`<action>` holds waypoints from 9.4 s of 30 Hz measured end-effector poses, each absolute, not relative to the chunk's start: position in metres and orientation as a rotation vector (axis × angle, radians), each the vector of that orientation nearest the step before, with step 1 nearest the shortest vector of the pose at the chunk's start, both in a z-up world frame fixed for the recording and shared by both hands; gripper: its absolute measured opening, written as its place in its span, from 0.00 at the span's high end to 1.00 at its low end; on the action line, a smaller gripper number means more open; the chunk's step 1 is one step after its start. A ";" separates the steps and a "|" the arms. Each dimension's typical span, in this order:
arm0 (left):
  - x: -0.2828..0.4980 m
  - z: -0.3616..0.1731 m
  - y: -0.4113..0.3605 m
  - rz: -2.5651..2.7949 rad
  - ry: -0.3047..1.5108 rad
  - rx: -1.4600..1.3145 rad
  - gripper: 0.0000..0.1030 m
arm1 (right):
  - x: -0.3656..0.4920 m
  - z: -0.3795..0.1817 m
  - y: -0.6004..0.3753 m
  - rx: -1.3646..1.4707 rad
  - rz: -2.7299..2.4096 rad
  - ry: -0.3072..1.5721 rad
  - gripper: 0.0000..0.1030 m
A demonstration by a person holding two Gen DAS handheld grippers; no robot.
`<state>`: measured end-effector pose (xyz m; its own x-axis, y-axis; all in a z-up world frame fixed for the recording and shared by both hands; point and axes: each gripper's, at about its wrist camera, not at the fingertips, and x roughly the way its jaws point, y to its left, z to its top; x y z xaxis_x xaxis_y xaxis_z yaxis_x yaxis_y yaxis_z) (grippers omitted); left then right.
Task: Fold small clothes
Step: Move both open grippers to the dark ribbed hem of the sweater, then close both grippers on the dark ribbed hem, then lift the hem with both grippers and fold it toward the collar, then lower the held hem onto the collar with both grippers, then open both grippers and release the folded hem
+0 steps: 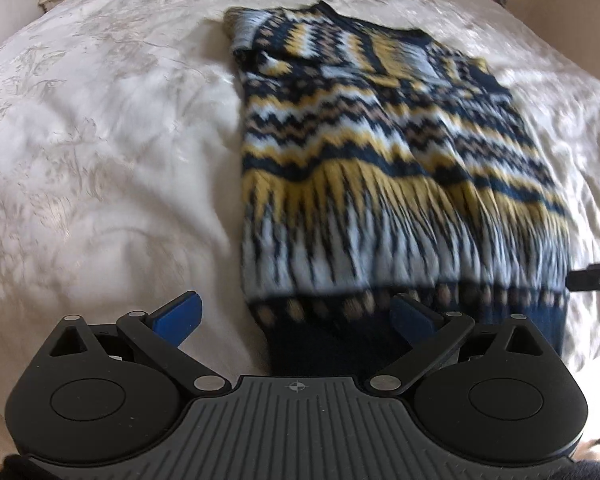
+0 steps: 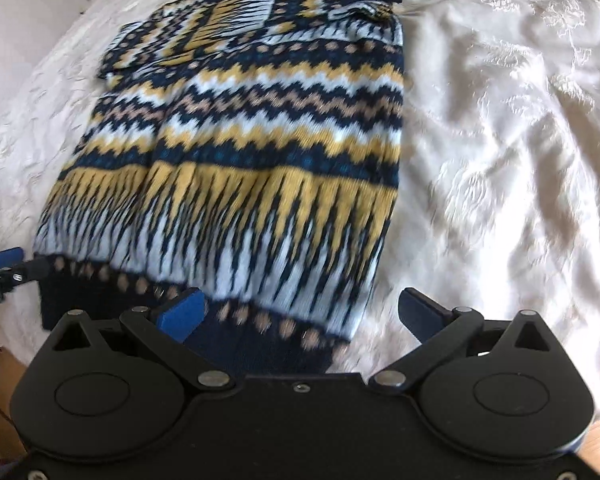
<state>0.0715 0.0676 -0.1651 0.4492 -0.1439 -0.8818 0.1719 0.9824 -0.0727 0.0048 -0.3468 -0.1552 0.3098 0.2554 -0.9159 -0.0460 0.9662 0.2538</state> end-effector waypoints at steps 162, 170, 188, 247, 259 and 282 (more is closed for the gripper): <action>0.336 -0.088 0.072 -0.356 0.812 -0.359 0.88 | 0.242 -0.090 -0.399 0.750 0.120 0.908 0.87; 0.406 -0.120 0.074 -0.308 0.902 -0.279 0.83 | 0.294 -0.132 -0.402 0.715 -0.030 1.015 0.54; 0.340 -0.125 0.070 -0.343 0.915 0.022 0.70 | 0.258 -0.112 -0.381 0.366 0.080 1.019 0.45; 0.435 -0.167 -0.009 -0.256 1.014 0.184 0.64 | 0.350 -0.161 -0.326 0.022 0.346 1.066 0.40; 0.454 -0.186 -0.007 -0.170 1.116 0.204 0.60 | 0.387 -0.180 -0.326 -0.037 0.230 1.108 0.26; 0.326 -0.150 -0.043 -0.235 1.113 0.179 0.25 | 0.270 -0.153 -0.416 0.362 0.153 1.161 0.01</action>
